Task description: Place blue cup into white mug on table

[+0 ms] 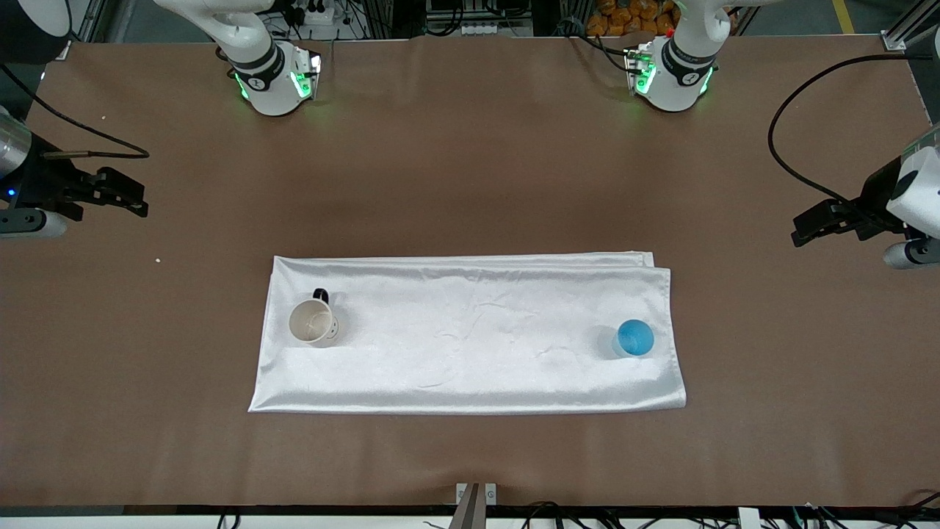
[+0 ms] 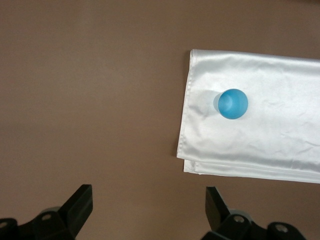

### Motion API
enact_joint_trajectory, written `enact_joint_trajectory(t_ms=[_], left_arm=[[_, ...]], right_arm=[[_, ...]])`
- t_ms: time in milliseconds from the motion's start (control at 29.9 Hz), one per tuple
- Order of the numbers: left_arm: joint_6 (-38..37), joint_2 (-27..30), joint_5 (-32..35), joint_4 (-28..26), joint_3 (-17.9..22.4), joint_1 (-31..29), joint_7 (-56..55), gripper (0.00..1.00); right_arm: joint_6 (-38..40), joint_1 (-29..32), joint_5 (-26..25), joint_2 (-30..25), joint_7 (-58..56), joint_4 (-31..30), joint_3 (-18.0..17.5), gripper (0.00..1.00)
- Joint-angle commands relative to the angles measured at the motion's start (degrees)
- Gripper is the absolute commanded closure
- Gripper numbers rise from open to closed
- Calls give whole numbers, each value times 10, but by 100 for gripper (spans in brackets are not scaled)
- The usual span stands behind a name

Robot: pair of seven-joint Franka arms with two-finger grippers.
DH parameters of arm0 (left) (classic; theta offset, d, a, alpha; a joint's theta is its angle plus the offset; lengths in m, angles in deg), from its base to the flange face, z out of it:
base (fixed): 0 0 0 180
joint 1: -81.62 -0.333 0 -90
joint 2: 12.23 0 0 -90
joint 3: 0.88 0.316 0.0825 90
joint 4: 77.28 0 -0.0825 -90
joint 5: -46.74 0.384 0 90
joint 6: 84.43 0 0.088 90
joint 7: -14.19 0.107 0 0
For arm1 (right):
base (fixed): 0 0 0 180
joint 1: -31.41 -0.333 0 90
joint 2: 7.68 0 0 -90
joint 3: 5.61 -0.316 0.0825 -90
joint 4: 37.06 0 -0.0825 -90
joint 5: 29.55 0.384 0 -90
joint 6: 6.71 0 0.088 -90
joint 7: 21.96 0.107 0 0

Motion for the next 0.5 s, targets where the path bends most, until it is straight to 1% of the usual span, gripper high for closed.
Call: enact_joint_trajectory(t_ms=[0, 334, 468], left_arm=[[-8, 10, 1, -6, 2, 0, 13, 0], [-8, 3, 0, -7, 1, -1, 16, 0], [-6, -17, -8, -9, 1, 3, 15, 0]], right_arm=[[9, 2, 9, 1, -2, 11, -1, 0], [9, 2, 9, 1, -2, 10, -1, 0], [7, 2, 10, 1, -2, 8, -1, 0]])
